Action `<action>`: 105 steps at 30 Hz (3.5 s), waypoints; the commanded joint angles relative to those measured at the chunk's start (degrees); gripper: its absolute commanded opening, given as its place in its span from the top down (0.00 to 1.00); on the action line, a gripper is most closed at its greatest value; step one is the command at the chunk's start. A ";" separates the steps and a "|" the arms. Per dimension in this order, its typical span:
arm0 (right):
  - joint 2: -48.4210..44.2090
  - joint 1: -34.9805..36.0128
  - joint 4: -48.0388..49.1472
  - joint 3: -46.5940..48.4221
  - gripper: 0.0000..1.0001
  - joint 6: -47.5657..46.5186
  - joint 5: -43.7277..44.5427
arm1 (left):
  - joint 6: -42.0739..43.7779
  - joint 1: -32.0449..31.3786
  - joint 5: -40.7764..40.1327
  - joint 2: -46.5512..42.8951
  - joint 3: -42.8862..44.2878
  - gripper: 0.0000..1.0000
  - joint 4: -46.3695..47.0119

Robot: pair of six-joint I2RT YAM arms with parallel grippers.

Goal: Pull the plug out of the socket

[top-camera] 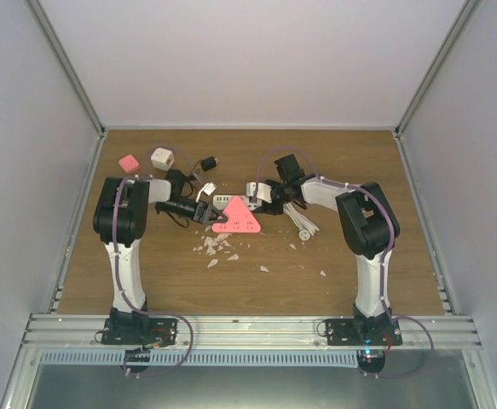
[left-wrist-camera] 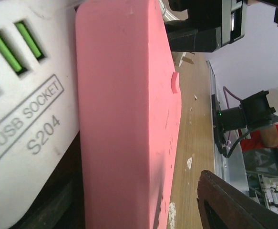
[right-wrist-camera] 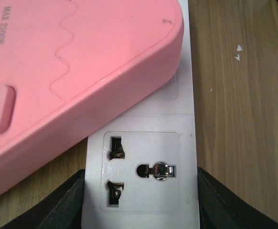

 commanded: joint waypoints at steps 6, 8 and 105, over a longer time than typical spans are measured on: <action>-0.64 -0.51 -4.18 -1.46 0.62 -0.41 1.06 | 0.06 -1.58 1.86 2.18 -0.35 0.43 3.43; -0.62 -0.51 -4.22 -1.52 0.62 -0.50 1.16 | 0.21 -1.65 2.23 2.17 -0.64 0.47 4.09; 1.59 1.55 -4.21 4.86 0.49 -3.75 2.38 | 2.29 -2.28 -3.39 8.93 12.26 0.85 -7.05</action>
